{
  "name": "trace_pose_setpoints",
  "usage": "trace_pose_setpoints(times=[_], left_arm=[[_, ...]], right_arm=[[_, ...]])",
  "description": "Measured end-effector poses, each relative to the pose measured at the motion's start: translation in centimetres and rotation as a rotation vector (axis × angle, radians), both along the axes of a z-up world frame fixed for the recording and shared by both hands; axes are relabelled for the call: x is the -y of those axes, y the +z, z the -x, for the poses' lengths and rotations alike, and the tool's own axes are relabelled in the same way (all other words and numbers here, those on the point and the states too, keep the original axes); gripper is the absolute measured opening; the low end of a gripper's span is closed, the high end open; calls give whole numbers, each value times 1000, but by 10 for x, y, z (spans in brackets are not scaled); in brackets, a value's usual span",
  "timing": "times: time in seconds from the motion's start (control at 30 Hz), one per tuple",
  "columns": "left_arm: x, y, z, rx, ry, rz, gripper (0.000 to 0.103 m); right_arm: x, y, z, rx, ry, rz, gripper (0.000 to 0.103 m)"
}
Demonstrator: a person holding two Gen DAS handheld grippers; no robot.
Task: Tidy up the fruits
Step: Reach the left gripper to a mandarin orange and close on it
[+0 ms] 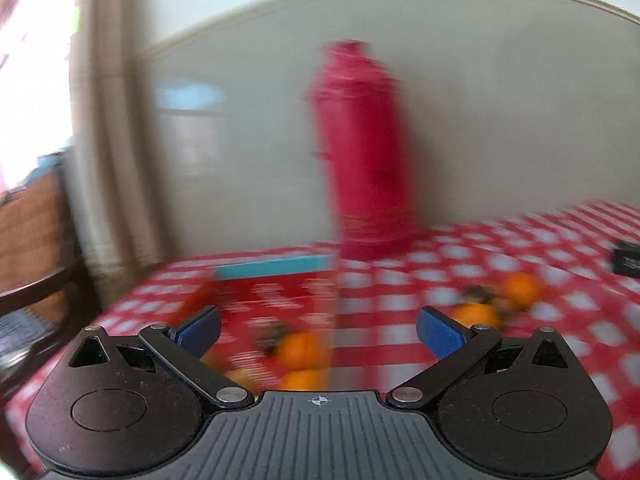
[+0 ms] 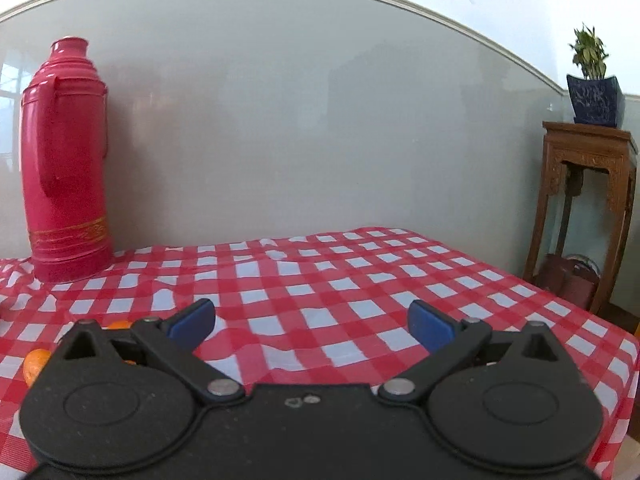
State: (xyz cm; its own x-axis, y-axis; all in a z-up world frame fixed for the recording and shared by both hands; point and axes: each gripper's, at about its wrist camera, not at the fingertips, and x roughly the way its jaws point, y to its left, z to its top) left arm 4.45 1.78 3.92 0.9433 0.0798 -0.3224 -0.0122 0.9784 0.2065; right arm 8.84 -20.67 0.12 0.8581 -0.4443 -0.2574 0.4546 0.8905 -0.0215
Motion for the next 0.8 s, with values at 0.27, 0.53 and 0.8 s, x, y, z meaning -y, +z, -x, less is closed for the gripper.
trace_pose_setpoints(times=[0.27,0.53,0.8], left_arm=[[62,-12,-51,-150,-200,-56,102],[79,-28,-69,-225,-279,-87,99],[86,-48,-95,-304,-274,-80,66]], right_arm=[[28,-1,7,-4,-12,-40,97],[45,1,13,4,-26,-83,97],[52,0,13,-4,-28,-100,97]])
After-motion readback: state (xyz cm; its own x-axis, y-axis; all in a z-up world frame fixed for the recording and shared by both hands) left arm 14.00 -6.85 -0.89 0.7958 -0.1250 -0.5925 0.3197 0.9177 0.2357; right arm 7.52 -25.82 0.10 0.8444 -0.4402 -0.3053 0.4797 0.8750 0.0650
